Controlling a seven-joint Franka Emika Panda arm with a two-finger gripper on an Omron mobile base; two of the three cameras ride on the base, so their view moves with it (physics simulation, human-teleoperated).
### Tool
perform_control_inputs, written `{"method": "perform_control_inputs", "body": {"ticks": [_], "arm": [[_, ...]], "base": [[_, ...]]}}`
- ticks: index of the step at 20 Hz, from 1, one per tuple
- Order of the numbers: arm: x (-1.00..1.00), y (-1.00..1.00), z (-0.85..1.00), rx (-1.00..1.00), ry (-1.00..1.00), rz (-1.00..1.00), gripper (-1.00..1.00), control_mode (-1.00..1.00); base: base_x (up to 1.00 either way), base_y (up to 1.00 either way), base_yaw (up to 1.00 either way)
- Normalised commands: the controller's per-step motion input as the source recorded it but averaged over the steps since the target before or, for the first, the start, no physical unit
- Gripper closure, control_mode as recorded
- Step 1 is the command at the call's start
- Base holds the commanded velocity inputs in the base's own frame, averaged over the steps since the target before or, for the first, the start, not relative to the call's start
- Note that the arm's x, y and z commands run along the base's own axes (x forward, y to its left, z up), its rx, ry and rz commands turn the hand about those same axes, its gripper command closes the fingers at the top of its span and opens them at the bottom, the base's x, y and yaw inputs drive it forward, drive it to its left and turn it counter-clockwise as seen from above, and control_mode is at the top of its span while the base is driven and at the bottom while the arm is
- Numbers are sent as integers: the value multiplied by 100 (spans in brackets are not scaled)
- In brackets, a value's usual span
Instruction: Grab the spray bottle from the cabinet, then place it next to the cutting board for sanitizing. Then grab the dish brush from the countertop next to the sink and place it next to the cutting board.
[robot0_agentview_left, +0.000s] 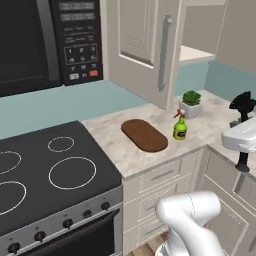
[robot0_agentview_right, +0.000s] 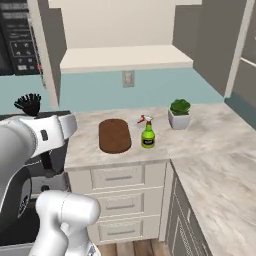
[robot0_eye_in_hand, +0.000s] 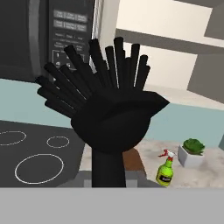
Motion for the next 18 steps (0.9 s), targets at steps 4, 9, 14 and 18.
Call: {"method": "perform_control_inputs", "body": {"ticks": [4,9,14,18], "arm": [[0,0,0,0,0,0,100,100],[0,0,0,0,0,0,100,100],[0,0,0,0,0,0,100,100],[0,0,0,0,0,0,100,100]], "base": [[100,1,0],[89,-57,0],[71,-27,6],[35,-50,27]]}}
